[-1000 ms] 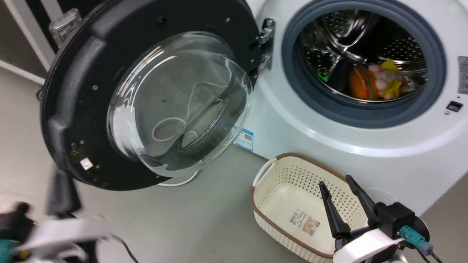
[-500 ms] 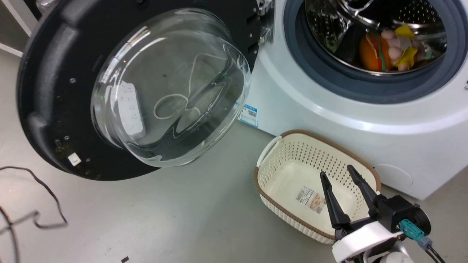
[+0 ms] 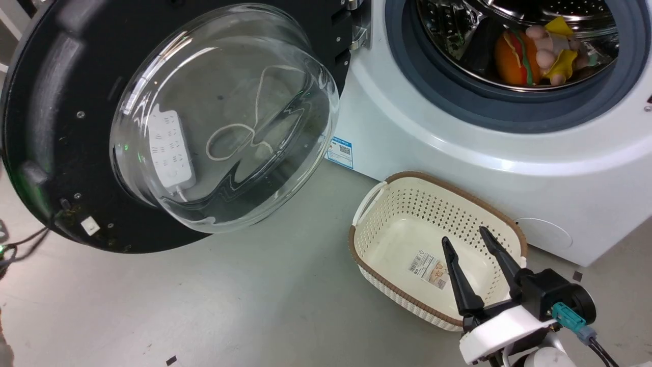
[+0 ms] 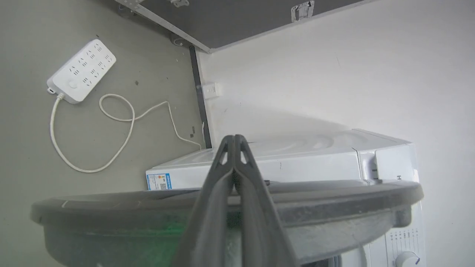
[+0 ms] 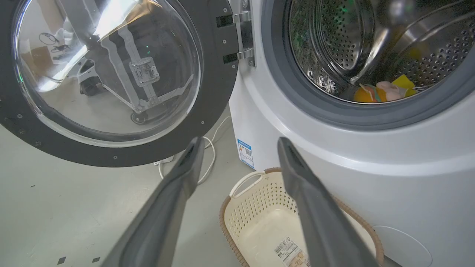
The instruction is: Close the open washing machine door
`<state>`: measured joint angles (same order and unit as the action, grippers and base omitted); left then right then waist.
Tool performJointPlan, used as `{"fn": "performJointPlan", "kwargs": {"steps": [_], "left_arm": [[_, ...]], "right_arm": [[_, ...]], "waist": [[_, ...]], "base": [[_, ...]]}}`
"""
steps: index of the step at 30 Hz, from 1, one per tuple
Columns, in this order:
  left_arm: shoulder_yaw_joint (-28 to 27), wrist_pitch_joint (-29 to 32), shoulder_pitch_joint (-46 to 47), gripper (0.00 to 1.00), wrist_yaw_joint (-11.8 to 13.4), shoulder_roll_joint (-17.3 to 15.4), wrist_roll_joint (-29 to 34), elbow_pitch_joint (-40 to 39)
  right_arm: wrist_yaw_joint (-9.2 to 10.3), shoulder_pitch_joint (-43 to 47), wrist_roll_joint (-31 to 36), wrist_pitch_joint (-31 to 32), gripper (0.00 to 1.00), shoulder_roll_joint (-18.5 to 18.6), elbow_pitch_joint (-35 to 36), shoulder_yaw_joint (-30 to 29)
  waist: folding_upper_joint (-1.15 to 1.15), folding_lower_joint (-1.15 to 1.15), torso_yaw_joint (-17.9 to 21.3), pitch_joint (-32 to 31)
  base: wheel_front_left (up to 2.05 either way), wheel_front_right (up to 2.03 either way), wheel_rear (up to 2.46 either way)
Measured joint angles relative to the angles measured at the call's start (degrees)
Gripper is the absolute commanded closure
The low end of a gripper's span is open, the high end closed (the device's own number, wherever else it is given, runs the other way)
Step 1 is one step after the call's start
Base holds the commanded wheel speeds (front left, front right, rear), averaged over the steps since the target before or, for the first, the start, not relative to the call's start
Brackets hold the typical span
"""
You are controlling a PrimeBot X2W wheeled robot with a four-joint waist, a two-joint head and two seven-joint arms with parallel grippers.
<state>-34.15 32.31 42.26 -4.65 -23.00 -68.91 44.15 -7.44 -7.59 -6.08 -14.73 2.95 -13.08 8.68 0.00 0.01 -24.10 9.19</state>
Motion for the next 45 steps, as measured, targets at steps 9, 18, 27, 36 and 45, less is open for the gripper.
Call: {"fn": "performJointPlan", "kwargs": {"steps": [9, 18, 27, 36, 45], "left_arm": [[1.6, 13.6, -4.6, 1.00, -2.1, 0.8, -5.1, -3.3], [4.3, 26.9, -16.2, 1.00, -2.6, 7.8, -11.0, -15.7], [10.6, 33.2, -29.3, 1.00, -1.0, 18.1, -12.5, -30.5], [23.2, 29.2, -37.9, 1.00, -0.7, 19.6, -23.5, -36.5], [35.0, 17.9, -38.9, 1.00, -2.1, 20.0, -29.7, -33.3]], "right_arm": [[0.00, 0.0, -0.2, 0.0, 0.00, 0.0, -0.4, -0.3], [0.00, 0.4, -2.3, 0.0, 0.00, 0.0, -0.3, -1.5], [0.00, 1.9, -2.3, 0.0, 0.00, 0.0, -0.2, -6.8], [0.00, 1.2, 0.9, 0.0, 0.00, -0.1, 0.0, -10.9], [0.00, 0.0, 1.2, 0.0, 0.00, -0.1, 0.6, -12.8]], "waist": [[0.00, 0.00, 0.3, -1.9], [0.00, -0.01, 1.7, -6.4], [0.00, -0.01, 6.4, -9.4], [0.00, -0.01, 15.6, -9.0], [0.00, 0.00, 28.7, -7.1]], "base": [[0.00, 0.00, 0.00], [0.00, 0.00, 0.00], [0.00, 0.00, 0.00], [0.00, 0.00, 0.00], [0.00, 0.00, 0.00]]}}
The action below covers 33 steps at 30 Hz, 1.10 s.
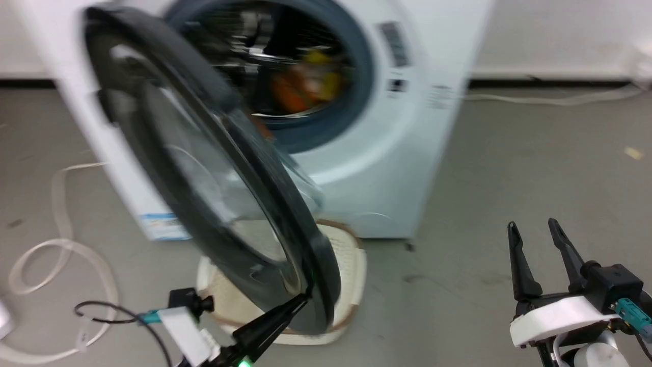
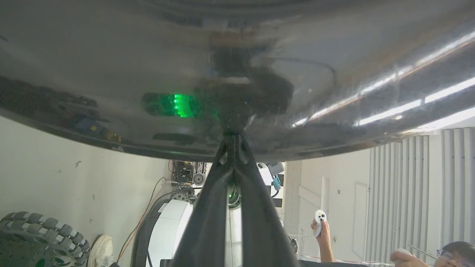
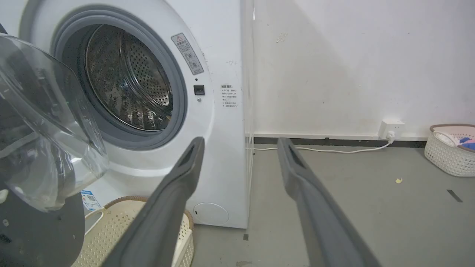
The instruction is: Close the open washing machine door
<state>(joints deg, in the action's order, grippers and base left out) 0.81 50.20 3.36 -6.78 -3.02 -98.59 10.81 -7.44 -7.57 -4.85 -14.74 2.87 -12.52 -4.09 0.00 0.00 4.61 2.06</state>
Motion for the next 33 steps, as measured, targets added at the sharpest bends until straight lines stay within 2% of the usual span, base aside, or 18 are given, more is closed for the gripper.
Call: {"fn": "performJointPlan", "kwargs": {"steps": [5, 10, 18, 22, 26, 31, 33], "left_arm": [[2.6, -5.4, 4.9, 1.00, -0.3, 0.2, -3.6, 2.4], [2.3, -12.1, 12.4, 1.00, -0.4, 0.2, -3.4, 5.8], [0.4, -26.7, 28.1, 1.00, -0.5, 0.3, 0.3, 17.0], [-1.0, -32.8, 34.0, 1.00, -0.5, 0.3, 1.8, 20.2], [-0.1, -33.6, 34.8, 1.00, -0.5, 0.3, 1.6, 20.7], [2.6, -32.4, 29.8, 1.00, -0.5, 0.2, 1.8, 17.6], [4.4, -32.4, 25.6, 1.00, -0.5, 0.3, 4.4, 15.1]], "right_arm": [[0.00, 0.0, -0.9, 0.0, 0.00, 0.0, 0.1, -0.1], [0.00, 0.0, -2.8, 0.0, 0.00, 0.0, 0.2, 0.5], [0.00, -1.0, -5.5, 0.0, 0.00, 0.0, 0.2, 2.5], [0.00, -1.4, -6.3, 0.0, 0.00, 0.0, 0.1, 3.4], [0.00, -1.6, -6.2, 0.0, 0.00, 0.0, 0.1, 4.1], [0.00, -1.7, -5.1, 0.0, 0.00, 0.0, 0.3, 3.7], [0.00, -1.6, -4.5, 0.0, 0.00, 0.0, 0.6, 3.3]], "waist": [[0.00, 0.00, 7.8, 2.0], [0.00, 0.00, 14.7, 4.8], [0.00, 0.01, 22.2, 10.5], [0.00, 0.01, 24.0, 12.5], [0.00, 0.01, 23.5, 12.6], [0.00, 0.00, 20.8, 10.6], [0.00, 0.00, 19.4, 9.6]], "base": [[0.00, 0.00, 0.00], [0.00, 0.00, 0.00], [0.00, 0.00, 0.00], [0.00, 0.00, 0.00], [0.00, 0.00, 0.00], [0.00, 0.00, 0.00], [0.00, 0.00, 0.00]]}}
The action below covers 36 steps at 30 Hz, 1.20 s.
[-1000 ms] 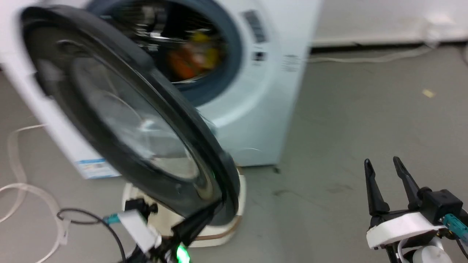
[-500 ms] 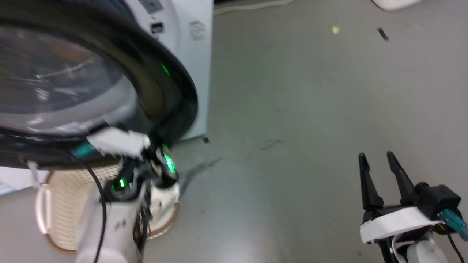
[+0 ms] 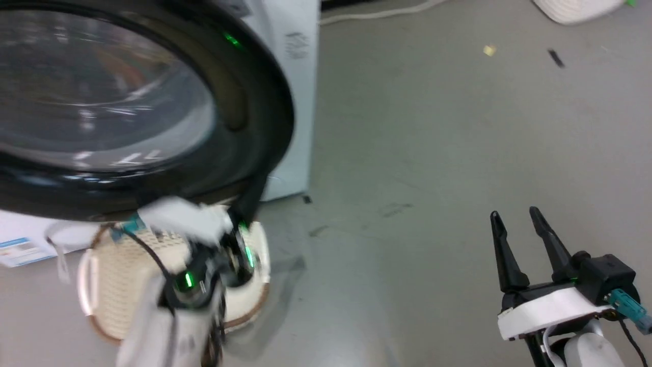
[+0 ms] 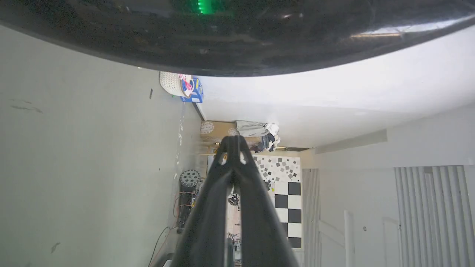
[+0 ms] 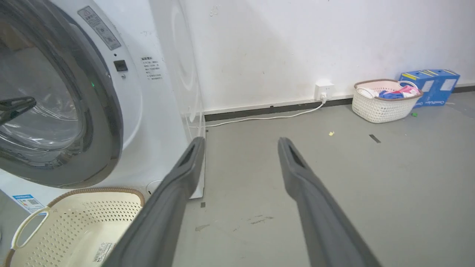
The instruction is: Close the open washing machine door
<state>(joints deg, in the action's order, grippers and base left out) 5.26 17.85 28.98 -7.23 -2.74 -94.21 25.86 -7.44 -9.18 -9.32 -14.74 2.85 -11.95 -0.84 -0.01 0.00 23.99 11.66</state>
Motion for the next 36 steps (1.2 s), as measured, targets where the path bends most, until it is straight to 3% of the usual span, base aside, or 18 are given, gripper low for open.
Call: {"fn": "performJointPlan", "kwargs": {"steps": [2, 3, 4, 5, 9, 13, 15, 18, 21, 25, 29, 34, 35, 36], "left_arm": [[1.6, -0.3, -4.5, 1.00, 0.0, -0.1, 2.6, -3.1], [2.6, -0.9, -6.6, 0.74, 0.0, -0.2, 4.3, -4.7], [3.6, -1.8, -8.7, 0.15, 0.0, -0.6, 6.2, -6.3], [4.8, -2.7, -10.7, 0.00, 0.0, -1.1, 8.0, -7.9], [9.7, -9.4, -16.7, 0.00, 0.0, -5.3, 16.3, -13.1], [15.4, -23.7, -18.5, 0.00, 0.0, -12.7, 29.7, -15.7], [17.2, -29.5, -19.0, 0.00, 0.0, -14.5, 33.2, -14.3], [17.6, -32.3, -19.0, 0.00, 0.0, -15.5, 41.4, -11.0], [11.1, -32.5, -19.2, 0.00, 1.3, -14.2, 52.9, -11.4], [3.8, -32.6, -21.8, 0.00, 2.2, -9.7, 66.9, -15.7], [1.4, -32.6, -25.5, 0.00, 2.5, -6.9, 78.6, -19.0], [1.9, -32.6, -27.9, 0.00, 1.9, -4.8, 85.5, -19.2], [2.0, -32.6, -28.0, 0.00, 1.8, -4.6, 86.2, -19.1], [1.9, -32.6, -28.0, 0.00, 1.6, -4.3, 86.6, -19.1]], "right_arm": [[0.00, 0.4, 0.5, 0.0, 0.00, 0.0, 0.3, -0.3], [0.00, 0.7, 0.9, 0.0, 0.00, 0.0, 0.4, -0.6], [0.00, 1.1, 1.2, 0.0, 0.00, 0.0, 0.5, -0.6], [0.00, 1.4, 1.4, 0.0, 0.00, 0.0, 0.7, -0.7], [0.00, 2.7, 2.1, 0.0, 0.00, 0.0, 0.9, -0.5], [0.00, 3.5, 2.6, 0.0, 0.00, 0.0, 0.9, 0.2], [0.00, 3.9, 2.6, 0.0, 0.00, 0.0, 1.0, 0.1], [0.00, 4.8, 2.6, 0.0, 0.00, 0.0, 0.9, 1.0], [0.00, 5.5, 2.6, 0.0, 0.00, 0.0, 0.7, 1.7], [0.00, 6.0, 2.6, 0.0, 0.00, 0.0, 0.7, 2.2], [0.00, 6.8, 2.6, 0.0, 0.00, 0.0, 0.0, 2.9], [0.00, 6.8, 2.6, 0.0, 0.00, 0.0, -0.6, 3.4], [0.00, 6.9, 2.6, 0.0, 0.57, 0.0, -1.1, 3.7], [0.00, 6.9, 2.9, 0.0, 0.98, 0.0, -1.5, 4.0]], "waist": [[0.00, 0.00, -1.7, -1.1], [0.00, 0.00, -2.6, -1.7], [0.00, -0.01, -3.5, -2.2], [0.00, -0.01, -4.5, -2.8], [0.00, -0.01, -8.7, -5.0], [0.00, -0.01, -12.8, -7.5], [0.00, -0.01, -14.7, -8.6], [0.00, -0.01, -17.5, -10.0], [0.00, -0.01, -19.8, -11.1], [0.00, 0.00, -22.5, -11.9], [0.00, -0.01, -24.5, -12.3], [0.01, 0.00, -26.0, -11.9], [0.00, -0.01, -26.2, -11.7], [0.00, 0.00, -26.5, -11.5]], "base": [[0.00, 0.00, 0.00], [0.00, 0.00, 0.00], [0.00, 0.00, 0.00], [0.00, 0.00, 0.00], [0.00, 0.00, 0.00], [0.00, 0.00, 0.00], [0.00, 0.00, 0.00], [0.00, 0.00, 0.00], [0.00, 0.00, 0.00], [0.00, 0.00, 0.00], [0.00, 0.00, 0.00], [0.00, 0.00, 0.00], [0.00, 0.00, 0.00], [0.00, 0.00, 0.00]]}}
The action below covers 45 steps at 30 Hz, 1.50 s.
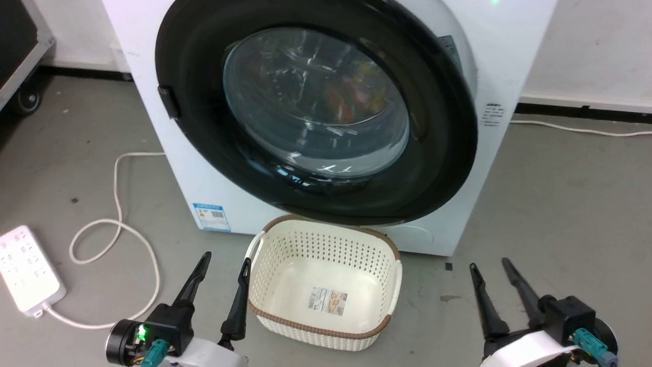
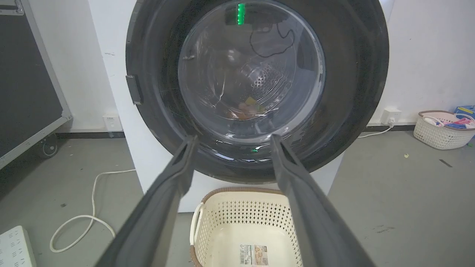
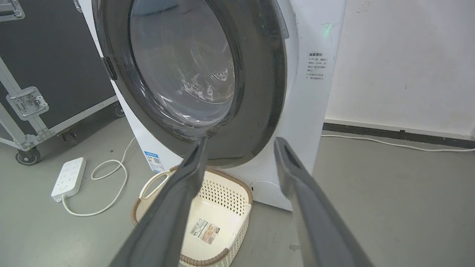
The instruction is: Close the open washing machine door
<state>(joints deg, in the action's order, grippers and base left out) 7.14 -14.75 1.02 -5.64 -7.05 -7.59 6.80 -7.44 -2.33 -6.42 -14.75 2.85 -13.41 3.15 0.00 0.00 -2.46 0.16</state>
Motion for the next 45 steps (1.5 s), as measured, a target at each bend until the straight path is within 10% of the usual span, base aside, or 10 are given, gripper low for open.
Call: {"fn": "performJointPlan", "kwargs": {"steps": [8, 26, 45], "left_arm": [[0.9, 0.0, 1.9, 0.00, -1.0, 1.0, 2.0, 0.1], [3.1, 0.0, 10.7, 0.00, -1.6, 3.2, 1.9, -0.7], [2.4, 0.0, 10.8, 0.00, -1.6, 4.0, 1.9, -1.2]], "right_arm": [[0.00, -4.7, 3.7, 0.0, 1.00, 1.0, 0.5, 2.8], [-0.04, -39.7, -5.2, 2.0, 1.00, 17.6, -19.2, 11.3], [-0.66, -52.3, -3.1, 0.4, 1.00, 15.8, -36.6, 2.9]], "waist": [[0.00, 0.01, -2.3, 4.4], [0.00, 0.02, -10.3, 19.2], [0.00, 0.00, -11.4, 19.9]], "base": [[0.00, 0.00, 0.00], [0.00, 0.00, 0.00], [0.00, 0.00, 0.00]]}}
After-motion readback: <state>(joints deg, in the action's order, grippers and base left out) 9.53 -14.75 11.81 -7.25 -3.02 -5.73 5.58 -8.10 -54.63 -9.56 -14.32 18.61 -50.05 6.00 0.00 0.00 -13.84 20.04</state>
